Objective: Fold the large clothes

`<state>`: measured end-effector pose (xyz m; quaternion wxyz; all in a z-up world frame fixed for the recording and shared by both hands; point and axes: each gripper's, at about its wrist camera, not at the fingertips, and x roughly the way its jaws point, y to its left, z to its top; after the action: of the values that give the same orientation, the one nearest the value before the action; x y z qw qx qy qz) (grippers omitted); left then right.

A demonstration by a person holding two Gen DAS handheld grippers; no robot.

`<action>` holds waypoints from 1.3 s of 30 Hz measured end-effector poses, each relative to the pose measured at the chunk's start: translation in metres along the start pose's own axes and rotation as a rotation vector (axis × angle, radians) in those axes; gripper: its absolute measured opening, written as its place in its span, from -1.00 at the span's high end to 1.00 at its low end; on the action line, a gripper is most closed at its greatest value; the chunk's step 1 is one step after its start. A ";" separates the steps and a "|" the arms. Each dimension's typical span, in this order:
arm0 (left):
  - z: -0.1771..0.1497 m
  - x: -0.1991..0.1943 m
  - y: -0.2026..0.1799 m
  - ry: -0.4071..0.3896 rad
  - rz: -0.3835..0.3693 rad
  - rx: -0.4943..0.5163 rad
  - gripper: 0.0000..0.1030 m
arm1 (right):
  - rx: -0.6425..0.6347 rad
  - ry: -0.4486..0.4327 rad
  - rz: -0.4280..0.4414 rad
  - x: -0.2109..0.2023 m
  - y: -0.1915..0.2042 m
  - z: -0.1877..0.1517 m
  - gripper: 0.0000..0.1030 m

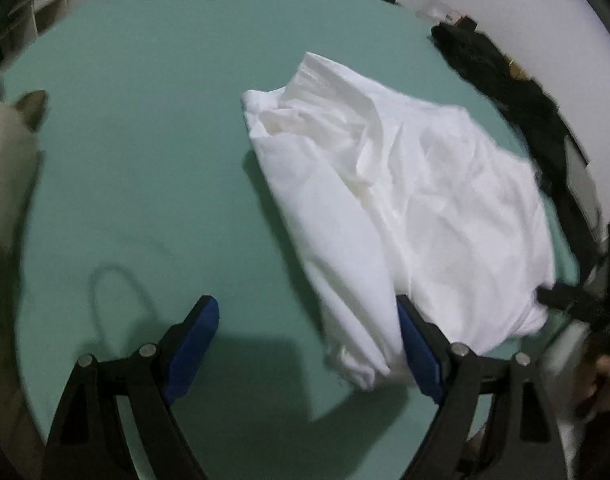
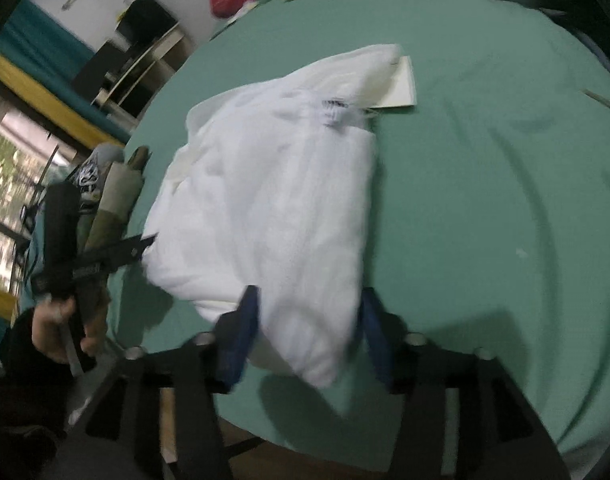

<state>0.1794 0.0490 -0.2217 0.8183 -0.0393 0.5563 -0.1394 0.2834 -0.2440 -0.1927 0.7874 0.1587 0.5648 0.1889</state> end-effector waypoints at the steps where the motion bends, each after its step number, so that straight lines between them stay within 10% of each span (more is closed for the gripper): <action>1: -0.010 -0.007 0.001 -0.004 0.008 -0.014 -0.67 | -0.002 -0.019 -0.015 -0.006 0.000 -0.001 -0.31; 10: 0.010 -0.063 -0.003 -0.186 0.029 0.020 -0.69 | -0.055 -0.184 -0.082 -0.039 -0.023 0.026 -0.43; 14: 0.051 -0.020 -0.024 -0.059 -0.042 0.108 -0.70 | -0.036 -0.191 -0.077 -0.020 -0.029 0.048 -0.43; 19: 0.088 0.043 -0.023 0.013 0.118 0.071 -0.70 | -0.048 -0.190 -0.062 0.002 -0.027 0.059 -0.43; 26: 0.125 0.006 0.030 -0.242 0.298 -0.148 -0.70 | -0.109 -0.203 -0.053 0.019 -0.020 0.057 -0.43; 30: 0.111 -0.022 0.032 -0.250 0.127 -0.234 -0.70 | -0.121 -0.223 -0.062 0.011 -0.019 0.056 -0.43; 35: 0.061 -0.001 0.002 -0.008 -0.149 -0.159 -0.71 | -0.086 -0.246 -0.049 -0.005 -0.025 0.053 -0.43; 39: 0.028 0.018 -0.017 0.028 -0.146 -0.132 -0.71 | -0.059 -0.256 -0.039 -0.014 -0.031 0.046 -0.43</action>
<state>0.2085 0.0247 -0.2238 0.7936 -0.1317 0.5715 -0.1620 0.3267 -0.2794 -0.1815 0.8609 0.1472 0.4569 0.1684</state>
